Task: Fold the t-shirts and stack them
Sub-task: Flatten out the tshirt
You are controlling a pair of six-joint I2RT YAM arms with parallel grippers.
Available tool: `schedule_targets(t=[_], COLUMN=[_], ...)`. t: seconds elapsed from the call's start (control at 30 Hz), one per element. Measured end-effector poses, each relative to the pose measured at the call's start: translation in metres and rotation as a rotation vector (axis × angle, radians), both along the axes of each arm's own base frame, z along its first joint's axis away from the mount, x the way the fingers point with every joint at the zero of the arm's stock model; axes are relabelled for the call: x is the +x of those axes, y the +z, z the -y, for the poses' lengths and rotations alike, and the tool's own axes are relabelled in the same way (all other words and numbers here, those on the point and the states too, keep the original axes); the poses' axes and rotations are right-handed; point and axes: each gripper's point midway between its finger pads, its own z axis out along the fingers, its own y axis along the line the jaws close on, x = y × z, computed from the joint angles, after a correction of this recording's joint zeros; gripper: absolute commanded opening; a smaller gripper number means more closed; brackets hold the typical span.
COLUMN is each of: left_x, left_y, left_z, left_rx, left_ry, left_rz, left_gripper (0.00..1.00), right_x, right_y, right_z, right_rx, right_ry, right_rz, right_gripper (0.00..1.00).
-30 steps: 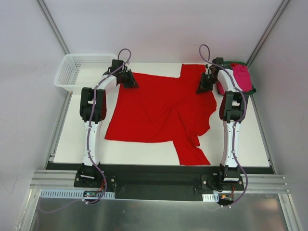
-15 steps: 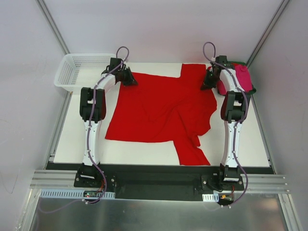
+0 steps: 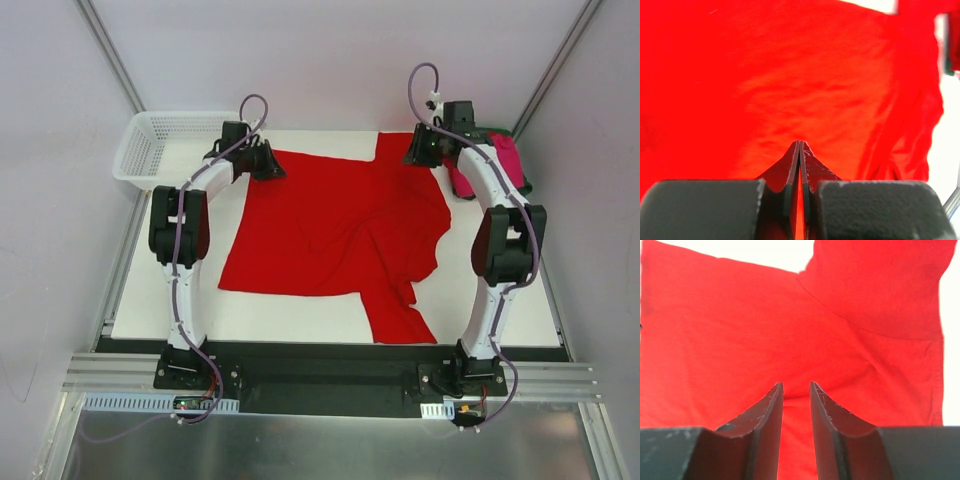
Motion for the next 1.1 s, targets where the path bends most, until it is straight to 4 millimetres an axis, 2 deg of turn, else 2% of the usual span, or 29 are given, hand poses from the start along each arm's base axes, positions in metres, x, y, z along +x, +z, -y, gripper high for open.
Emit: schedule_targets(t=[0.1,0.17,0.27,0.4,0.47,0.57,0.73,0.8,0.9,1.1], left_x=[-0.009,-0.017,-0.029,-0.052,-0.060,-0.071,-0.095,-0.102,-0.108,-0.109], left_y=[0.029,0.043,0.048,0.037,0.031,0.019,0.001,-0.004,-0.011,-0.036], left_z=[0.009,0.020,0.045,0.095,0.130,0.183,0.251,0.268,0.287,0.287], left_rx=[-0.010,-0.025,-0.050,-0.079,-0.101,-0.140,-0.191,-0.206,-0.223,-0.211], left_ry=[-0.027,-0.060,-0.123,-0.245,-0.323,-0.429,-0.560,-0.591,-0.620,-0.601], left_rz=[0.068,0.104,0.126,0.101,0.099,0.089,0.061,0.055,0.049,0.000], left_gripper=[0.00,0.00,0.00,0.00,0.00,0.00,0.00,0.00,0.00,0.00], right_x=[-0.006,-0.013,-0.034,-0.096,-0.122,-0.142,-0.162,-0.166,-0.173,-0.181], right_y=[0.032,0.036,0.015,-0.039,-0.047,-0.031,0.035,0.056,0.072,0.069], right_z=[-0.002,-0.001,0.008,0.026,0.033,0.045,0.069,0.076,0.083,0.088], right_rx=[0.006,-0.001,-0.036,-0.104,-0.121,-0.137,-0.152,-0.157,-0.170,-0.194], right_ry=[0.004,-0.002,-0.049,-0.159,-0.199,-0.270,-0.394,-0.426,-0.457,-0.467], right_rz=[0.059,0.056,-0.007,-0.182,-0.227,-0.187,0.014,0.077,0.119,0.097], right_gripper=[0.31,0.31,0.31,0.31,0.31,0.31,0.32,0.33,0.33,0.33])
